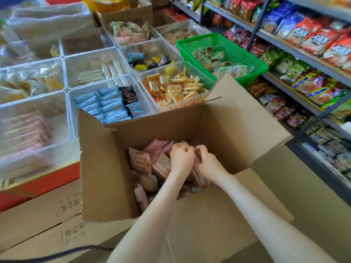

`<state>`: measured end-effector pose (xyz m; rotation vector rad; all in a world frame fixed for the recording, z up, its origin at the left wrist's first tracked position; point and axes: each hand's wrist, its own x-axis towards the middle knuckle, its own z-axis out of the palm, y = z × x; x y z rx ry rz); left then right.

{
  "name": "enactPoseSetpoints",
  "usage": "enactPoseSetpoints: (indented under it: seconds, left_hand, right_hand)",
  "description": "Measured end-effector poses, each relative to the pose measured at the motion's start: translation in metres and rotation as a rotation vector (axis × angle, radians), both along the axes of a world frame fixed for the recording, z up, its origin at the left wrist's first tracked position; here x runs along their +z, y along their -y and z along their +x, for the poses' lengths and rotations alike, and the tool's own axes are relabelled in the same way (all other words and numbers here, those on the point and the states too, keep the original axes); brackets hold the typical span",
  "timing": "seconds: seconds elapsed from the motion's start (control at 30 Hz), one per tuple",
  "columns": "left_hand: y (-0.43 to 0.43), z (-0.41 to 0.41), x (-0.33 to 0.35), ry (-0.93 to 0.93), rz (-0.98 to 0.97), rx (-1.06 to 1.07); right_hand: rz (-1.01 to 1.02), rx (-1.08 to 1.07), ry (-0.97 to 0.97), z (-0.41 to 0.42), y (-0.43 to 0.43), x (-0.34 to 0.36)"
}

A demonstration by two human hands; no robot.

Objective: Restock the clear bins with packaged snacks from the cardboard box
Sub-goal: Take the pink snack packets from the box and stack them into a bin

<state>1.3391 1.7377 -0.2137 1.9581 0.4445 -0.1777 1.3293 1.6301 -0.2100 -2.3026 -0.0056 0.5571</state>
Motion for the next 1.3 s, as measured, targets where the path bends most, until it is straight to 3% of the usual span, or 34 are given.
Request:
enactPoseSetpoints:
  seconds: [0.17, 0.33, 0.43, 0.6, 0.73, 0.83, 0.9, 1.1, 1.3]
  left_hand:
    - [-0.010, -0.065, 0.069, 0.214, -0.040, 0.081]
    - [-0.037, -0.116, 0.112, 0.290, -0.008, 0.069]
    - [-0.063, -0.138, 0.129, 0.355, -0.034, 0.080]
    - [-0.136, -0.154, 0.141, 0.640, 0.087, 0.264]
    - [-0.208, -0.153, 0.142, 0.557, -0.081, 0.419]
    - [-0.272, -0.150, 0.140, 0.422, -0.299, 0.397]
    - [-0.318, -0.147, 0.137, 0.449, -0.246, 0.401]
    - [-0.457, -0.096, 0.115, 0.386, 0.078, 0.470]
    - [-0.542, -0.003, 0.098, 0.276, 0.261, 0.423]
  right_hand:
    - [0.136, -0.160, 0.386, -0.077, -0.026, 0.048]
    - [0.259, -0.179, 0.582, -0.131, -0.058, 0.084]
    - [0.384, -0.216, 0.605, -0.140, -0.076, 0.099]
    - [0.601, -0.317, 0.639, -0.129, -0.115, 0.127]
    - [0.687, -0.266, 0.602, -0.113, -0.169, 0.143]
    - [0.771, -0.228, 0.540, -0.095, -0.225, 0.146]
    - [0.806, -0.204, 0.482, -0.078, -0.266, 0.144]
    - [0.631, -0.166, 0.351, -0.005, -0.393, 0.120]
    - [0.264, -0.071, 0.426, 0.093, -0.473, 0.098]
